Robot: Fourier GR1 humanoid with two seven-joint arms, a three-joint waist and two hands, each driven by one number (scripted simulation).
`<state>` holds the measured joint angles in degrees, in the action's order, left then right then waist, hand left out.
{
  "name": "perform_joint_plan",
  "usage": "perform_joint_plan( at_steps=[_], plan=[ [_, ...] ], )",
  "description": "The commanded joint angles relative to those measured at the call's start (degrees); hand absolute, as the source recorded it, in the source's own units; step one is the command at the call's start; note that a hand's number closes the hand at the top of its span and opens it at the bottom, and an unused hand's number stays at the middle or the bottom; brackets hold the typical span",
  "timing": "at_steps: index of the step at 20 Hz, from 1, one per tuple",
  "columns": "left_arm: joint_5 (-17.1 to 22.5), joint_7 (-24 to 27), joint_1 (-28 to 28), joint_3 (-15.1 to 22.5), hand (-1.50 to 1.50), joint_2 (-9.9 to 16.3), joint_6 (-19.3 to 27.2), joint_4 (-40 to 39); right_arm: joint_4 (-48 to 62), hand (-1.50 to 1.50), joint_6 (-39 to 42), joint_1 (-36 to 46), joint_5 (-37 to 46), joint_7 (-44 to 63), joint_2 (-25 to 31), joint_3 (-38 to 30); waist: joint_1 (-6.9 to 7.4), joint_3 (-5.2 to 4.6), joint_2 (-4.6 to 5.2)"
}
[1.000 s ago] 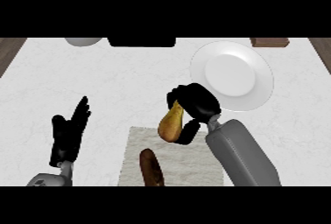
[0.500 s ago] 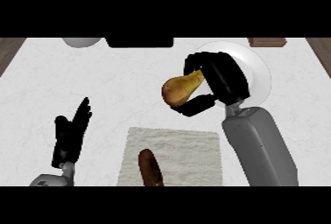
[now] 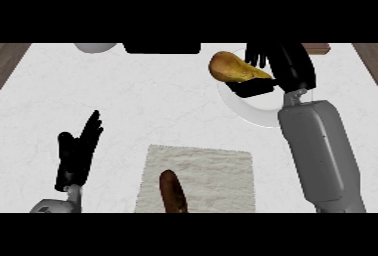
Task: Pick the pear from the placemat and place it in the plate
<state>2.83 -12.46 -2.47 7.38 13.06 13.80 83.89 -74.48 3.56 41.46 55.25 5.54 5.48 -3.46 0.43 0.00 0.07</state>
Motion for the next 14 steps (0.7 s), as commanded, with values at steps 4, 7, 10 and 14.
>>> perform_joint_plan(
  at_steps=[4,7,10,14],
  plan=[
    [-2.00,4.41,0.42,0.42,0.00,-2.80,0.08,-3.79,17.15,1.50,-2.46,9.03,-0.57,-3.58,5.69,-5.40,0.34,-0.01,0.22],
    [-1.24,-2.47,-0.40,-1.10,0.00,-0.35,-1.17,1.62,23.27,1.50,-5.17,11.95,0.61,-3.63,5.84,-5.52,0.52,0.01,0.14],
    [-1.85,0.15,-0.22,-0.35,0.00,-2.72,-0.47,-0.19,30.93,1.50,-8.02,10.85,0.96,-7.76,7.06,-6.17,0.64,0.01,0.30],
    [-1.72,0.22,0.23,-0.14,0.00,-1.99,-1.85,0.22,40.74,1.50,-4.09,12.68,0.19,-10.76,9.37,-7.20,1.49,0.04,0.59]
  ],
)
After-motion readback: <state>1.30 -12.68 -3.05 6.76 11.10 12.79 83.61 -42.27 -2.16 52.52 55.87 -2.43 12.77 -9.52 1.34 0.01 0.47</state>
